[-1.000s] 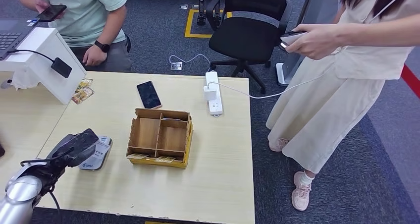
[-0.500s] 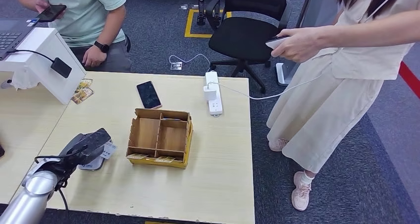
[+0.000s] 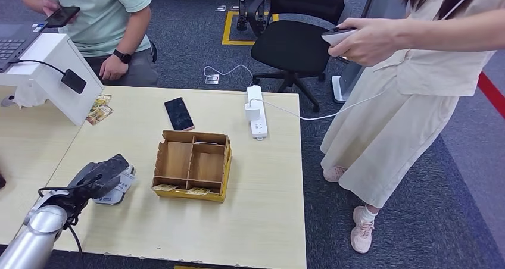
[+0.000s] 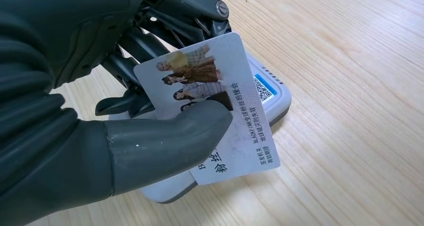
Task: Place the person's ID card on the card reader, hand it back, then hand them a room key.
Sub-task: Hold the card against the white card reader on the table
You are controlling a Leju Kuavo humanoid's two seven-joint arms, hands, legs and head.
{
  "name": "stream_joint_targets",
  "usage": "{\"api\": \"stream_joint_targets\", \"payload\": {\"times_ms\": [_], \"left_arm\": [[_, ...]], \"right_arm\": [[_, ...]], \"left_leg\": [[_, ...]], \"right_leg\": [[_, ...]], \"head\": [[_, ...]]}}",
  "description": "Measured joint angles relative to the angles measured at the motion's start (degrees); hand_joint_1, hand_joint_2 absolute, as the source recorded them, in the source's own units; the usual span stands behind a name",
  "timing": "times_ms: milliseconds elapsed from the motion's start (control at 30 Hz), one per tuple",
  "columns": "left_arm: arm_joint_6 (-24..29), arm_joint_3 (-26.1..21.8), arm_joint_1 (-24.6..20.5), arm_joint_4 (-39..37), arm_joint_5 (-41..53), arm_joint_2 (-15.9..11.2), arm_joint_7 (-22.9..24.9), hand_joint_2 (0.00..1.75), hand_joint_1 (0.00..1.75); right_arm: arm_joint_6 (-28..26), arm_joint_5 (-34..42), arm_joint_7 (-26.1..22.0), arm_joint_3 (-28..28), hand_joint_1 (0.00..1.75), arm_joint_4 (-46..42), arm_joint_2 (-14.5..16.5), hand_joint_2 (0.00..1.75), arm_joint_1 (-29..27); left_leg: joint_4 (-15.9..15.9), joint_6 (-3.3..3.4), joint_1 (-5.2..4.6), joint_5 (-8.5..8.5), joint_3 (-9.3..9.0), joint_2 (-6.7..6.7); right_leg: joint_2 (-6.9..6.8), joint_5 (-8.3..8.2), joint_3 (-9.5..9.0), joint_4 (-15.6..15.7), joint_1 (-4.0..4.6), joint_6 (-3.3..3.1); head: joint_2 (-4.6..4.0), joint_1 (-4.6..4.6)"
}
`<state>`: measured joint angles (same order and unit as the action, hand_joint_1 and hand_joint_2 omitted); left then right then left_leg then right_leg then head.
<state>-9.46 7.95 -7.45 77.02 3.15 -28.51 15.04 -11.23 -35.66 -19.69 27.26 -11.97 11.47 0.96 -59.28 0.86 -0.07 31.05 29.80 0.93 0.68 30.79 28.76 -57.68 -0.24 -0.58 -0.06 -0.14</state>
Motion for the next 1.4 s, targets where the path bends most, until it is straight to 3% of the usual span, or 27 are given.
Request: {"api": "stream_joint_targets", "payload": {"times_ms": [433,1400], "left_arm": [[-1.7,-3.6,0.1,2.4,-6.1,-2.5,-0.8,1.75,1.75],[-2.0,-3.3,2.1,3.0,0.4,-2.8,1.9,1.75,1.75]], "right_arm": [[0.1,0.4,-0.2,0.1,0.00,0.0,0.0,1.75,-0.1],[0.2,-0.2,0.0,0.2,0.00,0.0,0.0,1.75,-0.1]], "left_leg": [[0.0,-0.01,0.01,0.00,0.00,0.00],[0.0,-0.01,0.00,0.00,0.01,0.00]], "right_leg": [[0.00,0.00,0.00,0.0,0.01,0.00],[0.00,0.00,0.00,0.0,0.01,0.00]], "head": [[-0.01,-0.01],[0.00,0.01]]}}
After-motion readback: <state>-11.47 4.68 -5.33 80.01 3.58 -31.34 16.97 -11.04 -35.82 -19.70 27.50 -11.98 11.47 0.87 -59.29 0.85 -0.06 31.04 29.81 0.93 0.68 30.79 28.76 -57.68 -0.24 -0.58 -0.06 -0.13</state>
